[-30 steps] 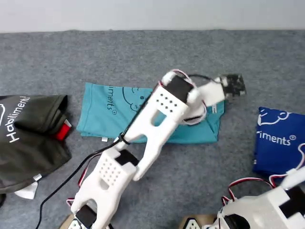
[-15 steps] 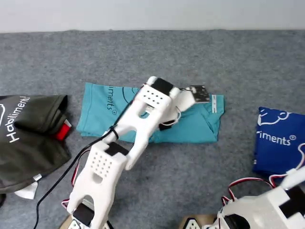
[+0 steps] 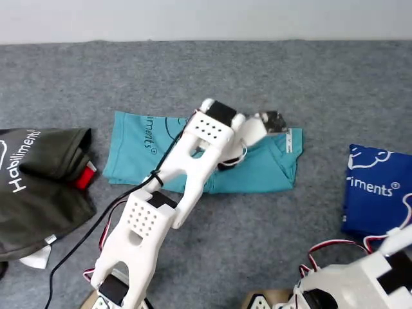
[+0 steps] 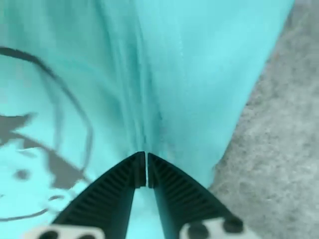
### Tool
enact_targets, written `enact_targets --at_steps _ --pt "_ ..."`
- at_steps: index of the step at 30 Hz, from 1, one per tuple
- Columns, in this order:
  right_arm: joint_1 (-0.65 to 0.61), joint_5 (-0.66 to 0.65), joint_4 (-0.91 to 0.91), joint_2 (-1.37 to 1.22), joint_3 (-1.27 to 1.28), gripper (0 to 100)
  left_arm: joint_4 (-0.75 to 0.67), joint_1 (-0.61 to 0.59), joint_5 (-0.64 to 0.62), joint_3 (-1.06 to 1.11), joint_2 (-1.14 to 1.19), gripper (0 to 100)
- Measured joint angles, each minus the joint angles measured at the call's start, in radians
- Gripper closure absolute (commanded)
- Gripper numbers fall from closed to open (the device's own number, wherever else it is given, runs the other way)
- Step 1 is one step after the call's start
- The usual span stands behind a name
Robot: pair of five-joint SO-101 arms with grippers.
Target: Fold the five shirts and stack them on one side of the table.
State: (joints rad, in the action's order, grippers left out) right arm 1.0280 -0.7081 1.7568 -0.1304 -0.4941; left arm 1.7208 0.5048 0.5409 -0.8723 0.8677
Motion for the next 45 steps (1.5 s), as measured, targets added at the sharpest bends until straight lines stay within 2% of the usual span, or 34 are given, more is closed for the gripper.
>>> enact_targets --at_steps 4,9,16,20,25,30,45 --pt "0.0 0.0 0.0 0.0 0.0 95.7 0.006 -0.023 -0.057 -0.135 0.0 98" --pt "0.0 0.0 0.0 0.0 0.0 95.7 0.009 -0.107 -0.146 -0.158 -0.021 98" --pt "0.0 0.0 0.0 0.0 0.0 95.7 0.009 -0.414 -0.275 -0.051 -0.137 97" --pt "0.0 0.0 0.0 0.0 0.0 95.7 0.009 -0.589 -0.29 0.023 -0.144 86" --pt "0.0 0.0 0.0 0.0 0.0 95.7 0.011 -0.715 -0.322 0.041 -0.115 78" --pt "0.0 0.0 0.0 0.0 0.0 95.7 0.011 -0.746 -0.327 0.043 -0.029 74" --pt "0.0 0.0 0.0 0.0 0.0 95.7 -0.063 -0.746 -0.333 0.043 0.123 75"
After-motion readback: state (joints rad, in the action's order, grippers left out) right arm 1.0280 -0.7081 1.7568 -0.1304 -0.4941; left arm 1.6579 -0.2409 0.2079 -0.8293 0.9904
